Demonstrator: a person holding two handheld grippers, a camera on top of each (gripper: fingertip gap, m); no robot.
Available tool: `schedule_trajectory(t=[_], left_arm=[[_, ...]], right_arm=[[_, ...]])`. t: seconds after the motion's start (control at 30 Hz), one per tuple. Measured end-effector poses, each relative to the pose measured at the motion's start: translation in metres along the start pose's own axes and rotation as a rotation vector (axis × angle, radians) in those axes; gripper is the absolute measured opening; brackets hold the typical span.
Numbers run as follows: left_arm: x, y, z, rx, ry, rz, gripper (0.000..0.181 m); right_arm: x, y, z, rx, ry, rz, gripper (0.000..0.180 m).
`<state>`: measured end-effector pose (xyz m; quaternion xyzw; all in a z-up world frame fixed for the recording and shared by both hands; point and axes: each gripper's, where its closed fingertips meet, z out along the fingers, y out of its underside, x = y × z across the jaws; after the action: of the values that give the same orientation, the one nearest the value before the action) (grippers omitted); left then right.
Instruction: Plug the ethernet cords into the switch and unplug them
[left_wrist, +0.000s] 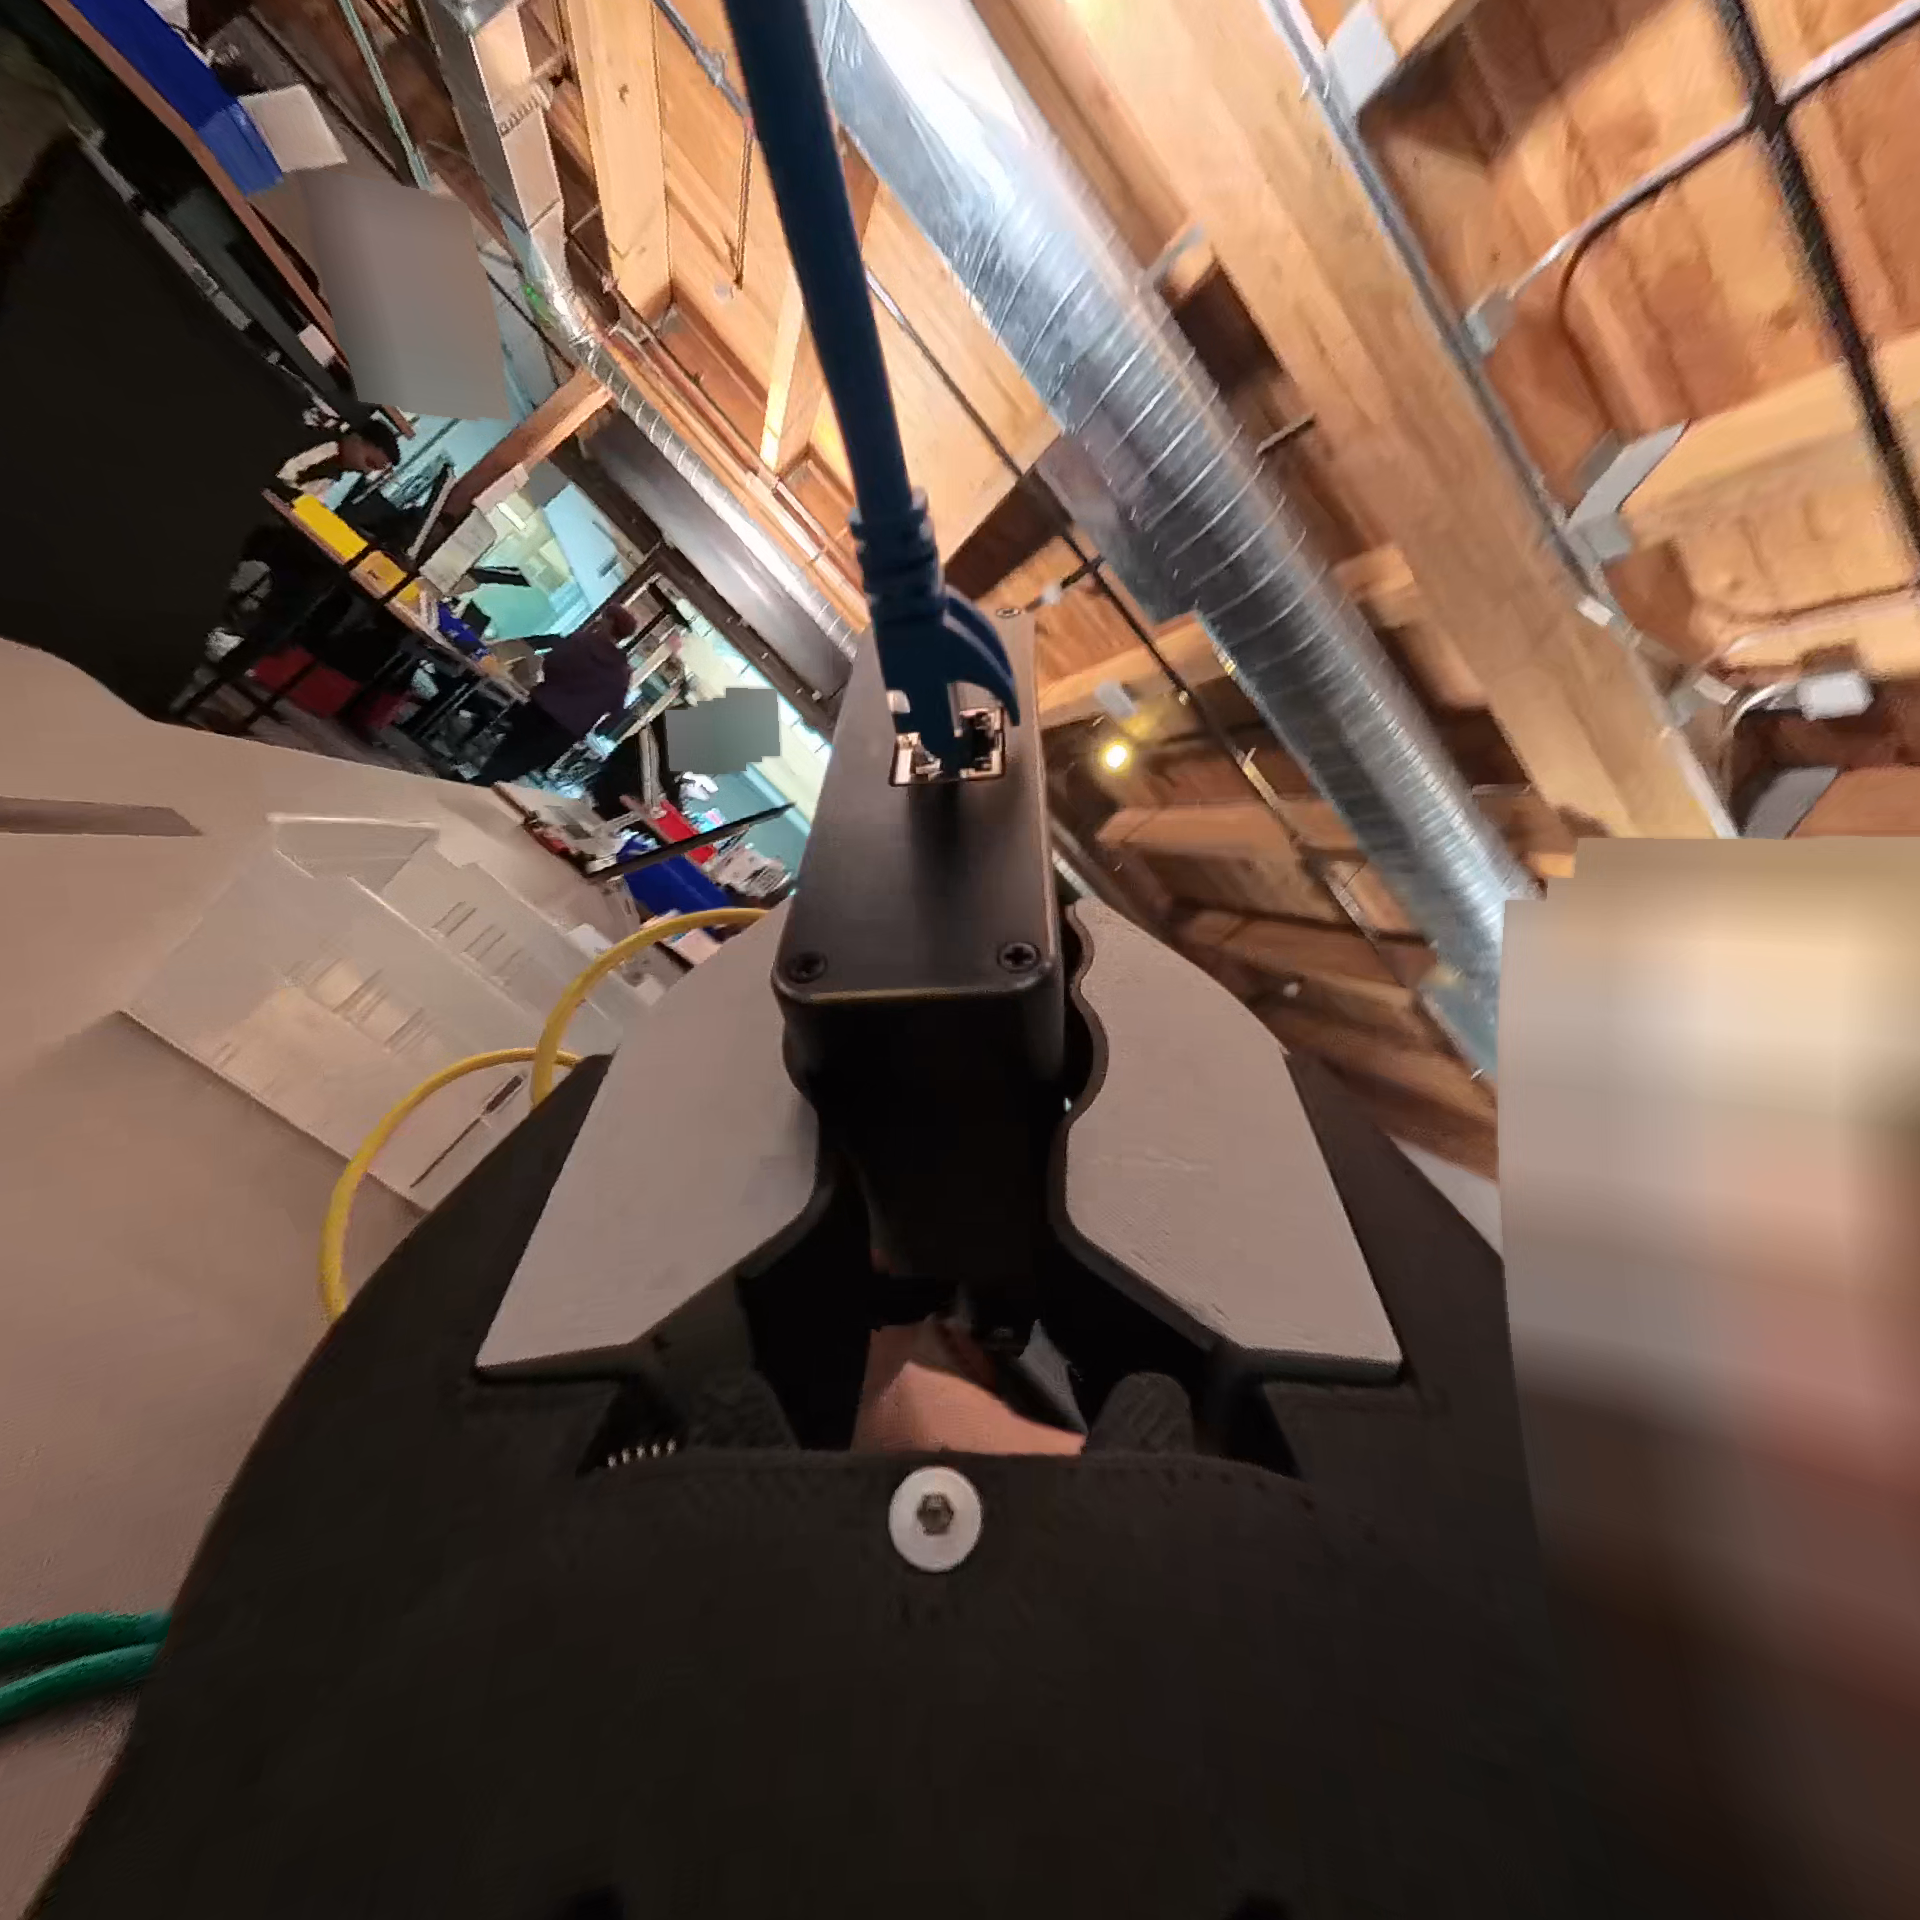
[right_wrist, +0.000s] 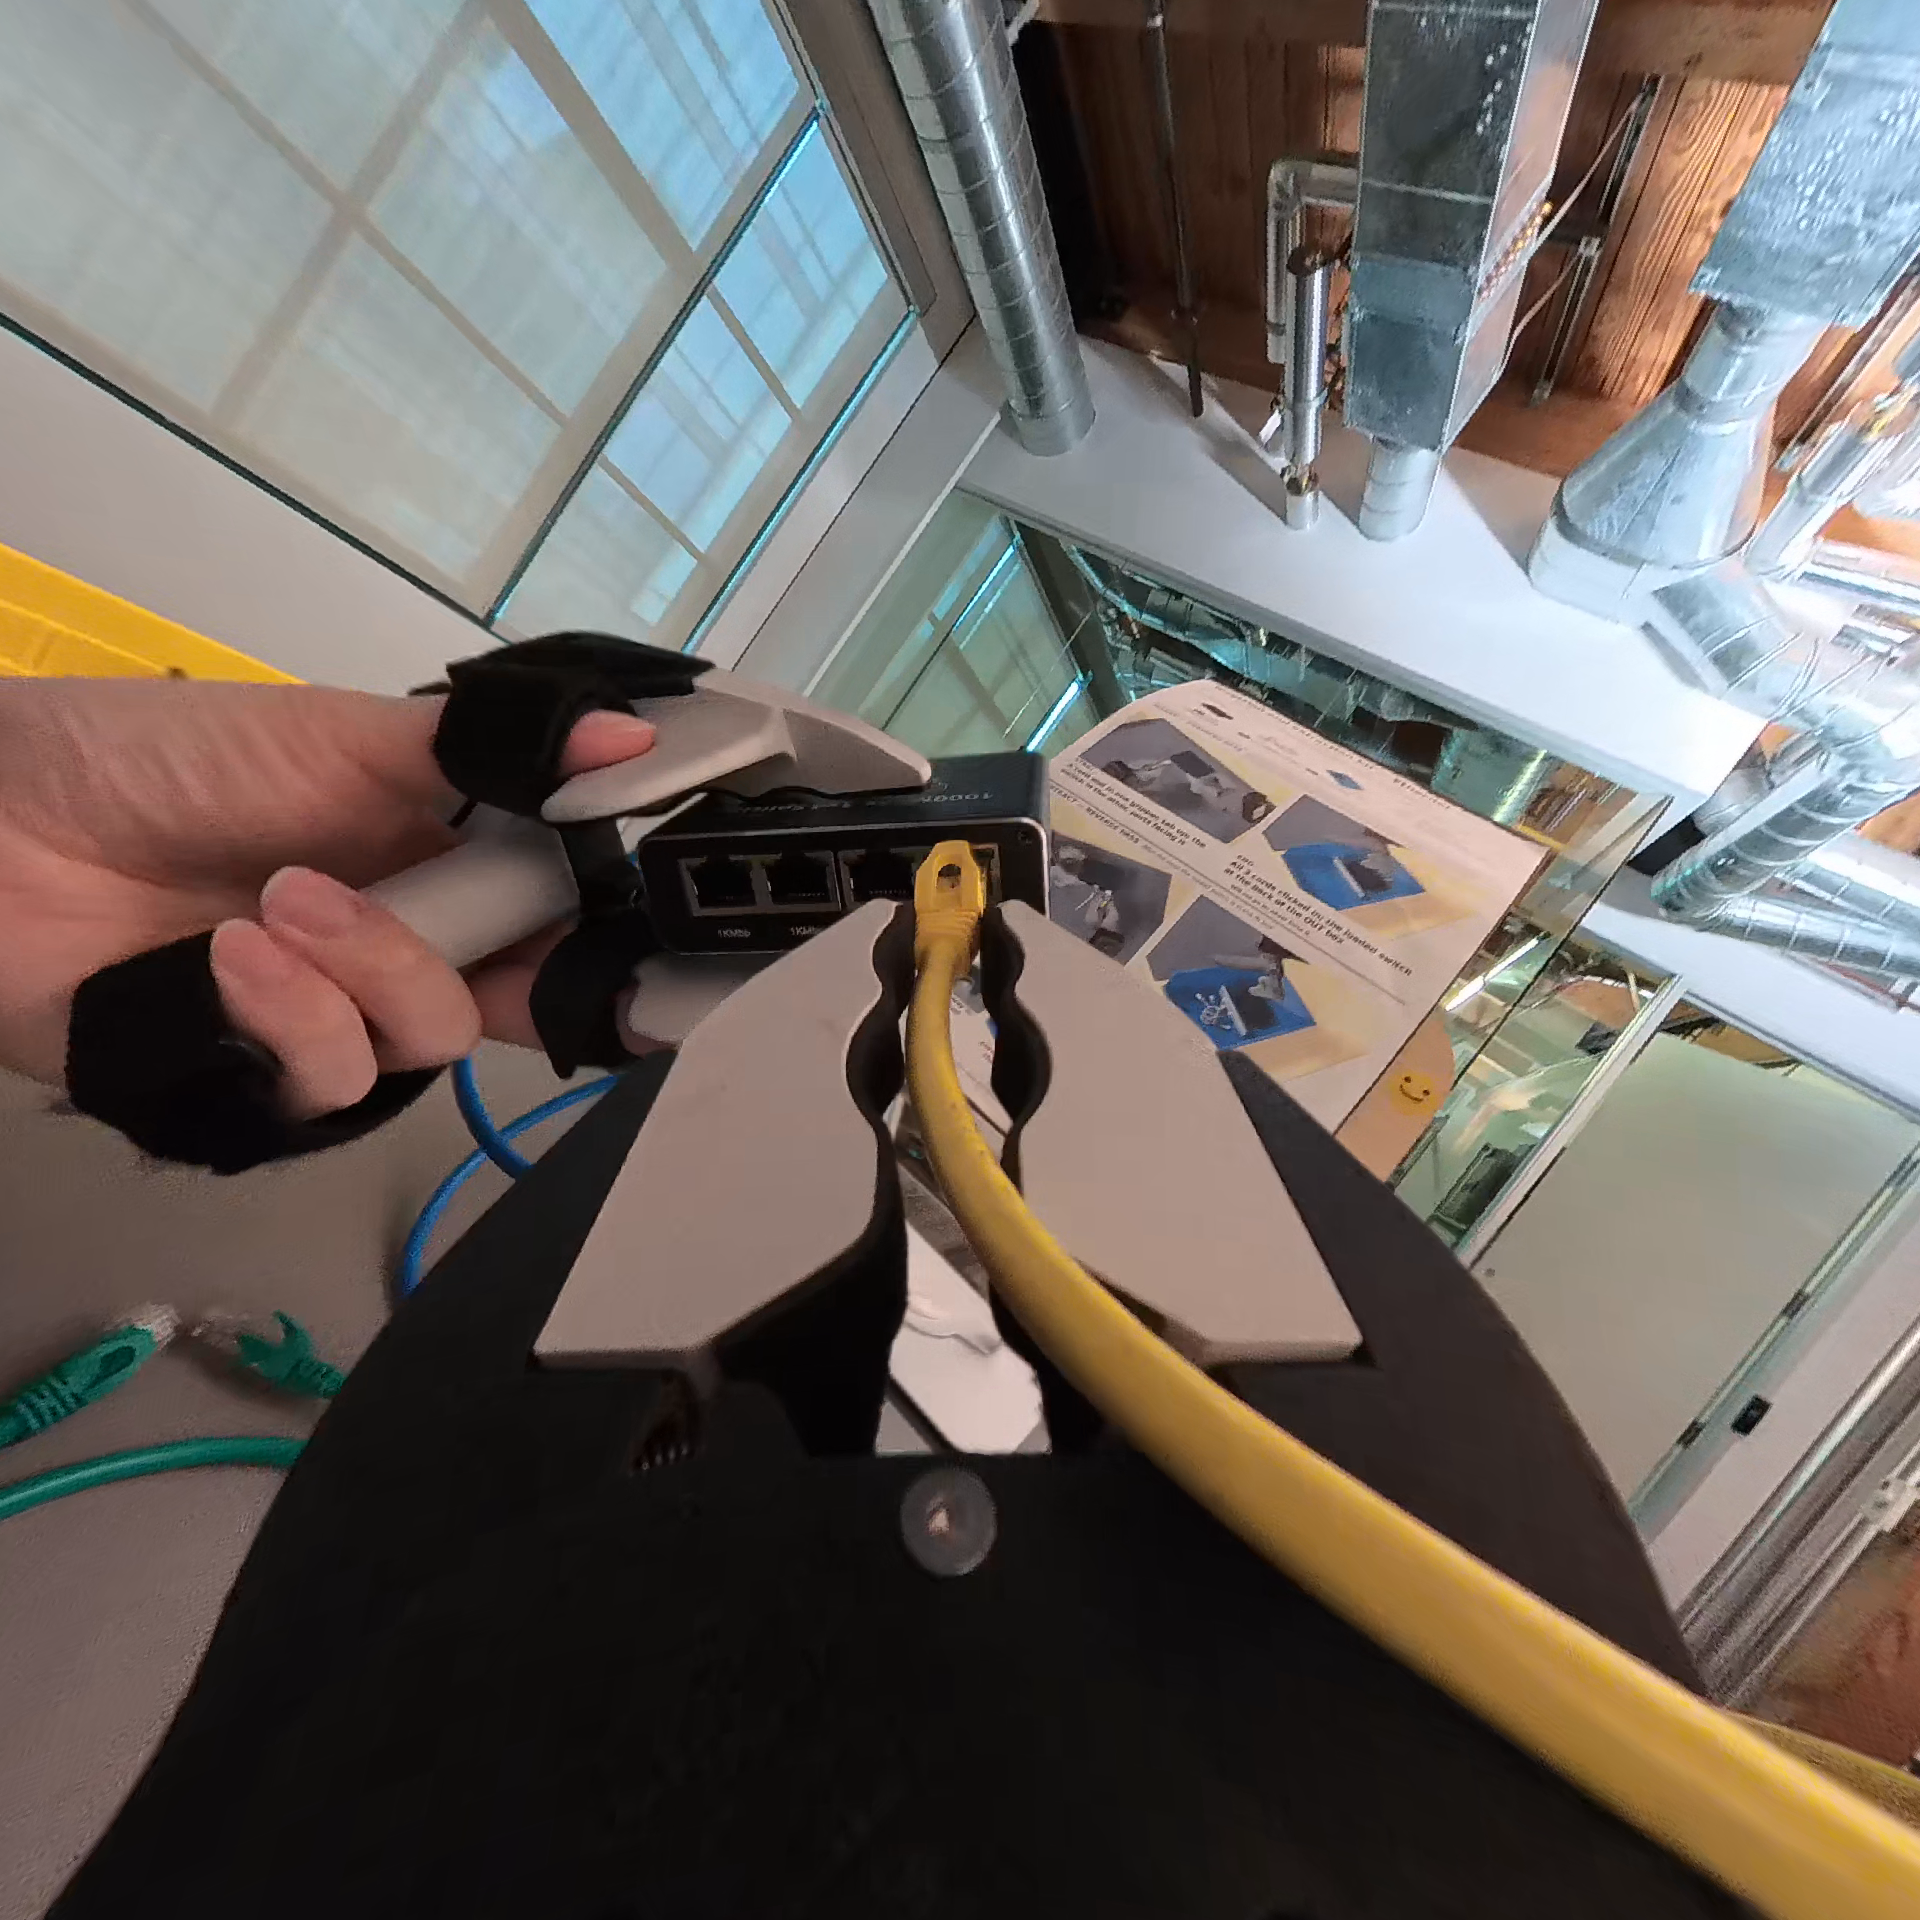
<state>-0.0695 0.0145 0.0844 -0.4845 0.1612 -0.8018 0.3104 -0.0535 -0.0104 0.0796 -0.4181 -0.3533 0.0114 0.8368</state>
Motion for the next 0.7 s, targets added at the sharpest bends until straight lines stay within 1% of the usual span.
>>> schedule_trajectory(t=[0.1,0.4,0.57,0.6,0.63,0.7], left_arm=[[0.003,0.003,0.002,-0.056,-0.053,0.086,0.038],[0.001,0.007,0.002,-0.096,-0.073,0.104,0.038],[0.024,0.002,0.005,-0.072,-0.005,0.182,0.040],[0.030,0.000,0.006,-0.048,0.028,0.159,0.048],[0.035,-0.001,0.006,-0.028,0.067,0.115,0.051],[0.034,0.000,0.005,-0.026,0.091,0.064,0.038]], right_arm=[[0.001,-0.001,-0.001,0.016,-0.005,0.005,0.013],[0.002,0.001,-0.002,0.015,0.002,-0.012,0.013],[-0.003,-0.017,-0.006,0.089,0.001,-0.104,0.013],[-0.004,-0.020,-0.007,0.103,0.004,-0.120,0.013],[-0.005,-0.023,-0.008,0.116,0.010,-0.141,0.013],[-0.006,-0.027,-0.009,0.135,0.004,-0.158,0.013]])
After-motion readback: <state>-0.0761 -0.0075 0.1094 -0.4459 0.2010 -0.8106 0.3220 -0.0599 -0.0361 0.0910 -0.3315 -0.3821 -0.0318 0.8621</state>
